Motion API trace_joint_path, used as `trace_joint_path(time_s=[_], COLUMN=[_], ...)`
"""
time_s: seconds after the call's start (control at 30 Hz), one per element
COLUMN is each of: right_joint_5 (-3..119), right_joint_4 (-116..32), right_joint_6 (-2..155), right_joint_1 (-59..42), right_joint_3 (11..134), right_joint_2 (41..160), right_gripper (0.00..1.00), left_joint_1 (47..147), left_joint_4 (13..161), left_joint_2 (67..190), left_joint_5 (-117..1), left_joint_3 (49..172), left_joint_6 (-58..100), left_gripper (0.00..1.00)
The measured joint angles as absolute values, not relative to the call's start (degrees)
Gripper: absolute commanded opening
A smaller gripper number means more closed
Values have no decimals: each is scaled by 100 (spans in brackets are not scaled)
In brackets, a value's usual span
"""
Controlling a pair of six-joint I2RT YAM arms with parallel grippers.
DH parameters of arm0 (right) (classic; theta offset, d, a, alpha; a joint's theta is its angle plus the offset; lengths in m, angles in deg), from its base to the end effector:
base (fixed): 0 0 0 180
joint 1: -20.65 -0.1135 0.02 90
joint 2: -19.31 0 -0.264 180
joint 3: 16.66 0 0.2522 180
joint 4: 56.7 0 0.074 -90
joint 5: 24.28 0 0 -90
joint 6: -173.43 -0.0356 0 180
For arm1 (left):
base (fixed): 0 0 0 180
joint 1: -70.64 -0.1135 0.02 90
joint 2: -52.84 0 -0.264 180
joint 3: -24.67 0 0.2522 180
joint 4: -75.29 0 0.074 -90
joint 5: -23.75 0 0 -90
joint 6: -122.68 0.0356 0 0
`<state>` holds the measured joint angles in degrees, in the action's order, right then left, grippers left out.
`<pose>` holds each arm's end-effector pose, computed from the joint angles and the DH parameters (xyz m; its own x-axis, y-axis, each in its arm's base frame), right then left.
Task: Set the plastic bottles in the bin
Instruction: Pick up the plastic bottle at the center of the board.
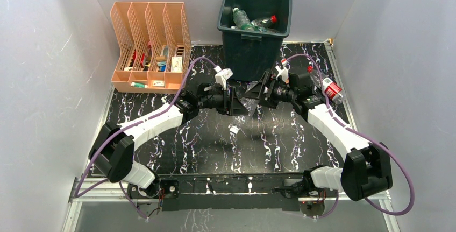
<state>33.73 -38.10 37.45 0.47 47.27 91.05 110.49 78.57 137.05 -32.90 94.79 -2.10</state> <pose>0.2567 0.1145 0.2836 -0.8208 0.3481 -0.4529 -0.2126 0.5498 0.8078 0.2462 -0.2310 0.2838 -0.7234 -0.0169 -0.6903 0.6397 0.3597 -0.6792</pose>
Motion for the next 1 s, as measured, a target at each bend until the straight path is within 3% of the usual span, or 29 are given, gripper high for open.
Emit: trace_joint_path(time_s=[0.27,0.6,1.0], right_joint_5=[3395,3751,4737], right_joint_4=[-4009,-3576,-2359], right_joint_6=[3640,3890,4985], right_joint_1=[-54,-65,-65], right_joint_3=[4721,4933,6990], right_joint_2=[9105,9059,8913], right_gripper=[59,58,59], left_joint_1=[11049,11049,11049], left_joint_4=[7715,8303,9145], left_joint_2=[13740,13401,11788], left_joint_5=[-3223,-3435,-3721], left_joint_3=[9476,9474,9424], left_joint_6=[-294,-158,-136], left_gripper=[75,98,98])
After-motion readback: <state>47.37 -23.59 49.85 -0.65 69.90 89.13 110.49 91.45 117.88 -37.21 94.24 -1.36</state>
